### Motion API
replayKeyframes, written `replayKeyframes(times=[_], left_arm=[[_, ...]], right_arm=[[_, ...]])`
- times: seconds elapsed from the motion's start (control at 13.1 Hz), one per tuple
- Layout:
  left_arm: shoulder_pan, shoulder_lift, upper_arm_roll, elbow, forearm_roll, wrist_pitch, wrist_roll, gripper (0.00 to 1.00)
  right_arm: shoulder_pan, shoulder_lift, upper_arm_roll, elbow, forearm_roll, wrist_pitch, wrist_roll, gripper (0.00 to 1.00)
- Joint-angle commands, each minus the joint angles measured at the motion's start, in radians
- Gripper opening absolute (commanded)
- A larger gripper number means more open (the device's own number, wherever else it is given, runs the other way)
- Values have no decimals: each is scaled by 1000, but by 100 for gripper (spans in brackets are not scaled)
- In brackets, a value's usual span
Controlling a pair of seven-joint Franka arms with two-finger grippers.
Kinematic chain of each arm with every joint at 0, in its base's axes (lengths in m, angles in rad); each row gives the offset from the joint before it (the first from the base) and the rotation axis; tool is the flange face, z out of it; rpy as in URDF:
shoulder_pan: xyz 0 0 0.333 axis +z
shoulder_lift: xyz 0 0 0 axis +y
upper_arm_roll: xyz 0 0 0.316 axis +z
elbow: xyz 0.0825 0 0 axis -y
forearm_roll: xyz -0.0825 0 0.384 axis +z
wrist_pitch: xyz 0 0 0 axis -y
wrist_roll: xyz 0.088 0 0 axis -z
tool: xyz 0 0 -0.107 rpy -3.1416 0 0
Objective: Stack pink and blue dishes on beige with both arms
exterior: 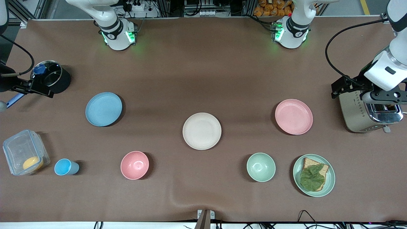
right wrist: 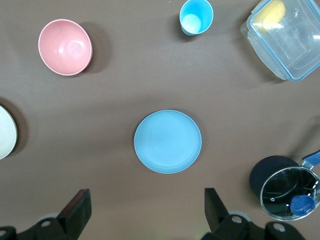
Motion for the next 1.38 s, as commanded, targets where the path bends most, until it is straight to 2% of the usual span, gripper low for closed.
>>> replayKeyframes(times=[0.0, 0.84, 1.07, 1.3], left_arm=[[7, 4, -4, 18, 17, -19, 19, 100], [1, 4, -6, 18, 23, -35, 17, 100], [-1, 4, -4, 18, 23, -39, 17, 100], [1, 4, -4, 18, 24, -39, 17, 100]], right_arm=[[10, -1, -11, 8, 15, -5, 14, 100], [-5, 4, -14, 6, 15, -11, 2, 100], [-84, 33, -14, -17, 20, -13, -72, 100], [-149, 65, -14, -105, 21, 39, -195, 100]])
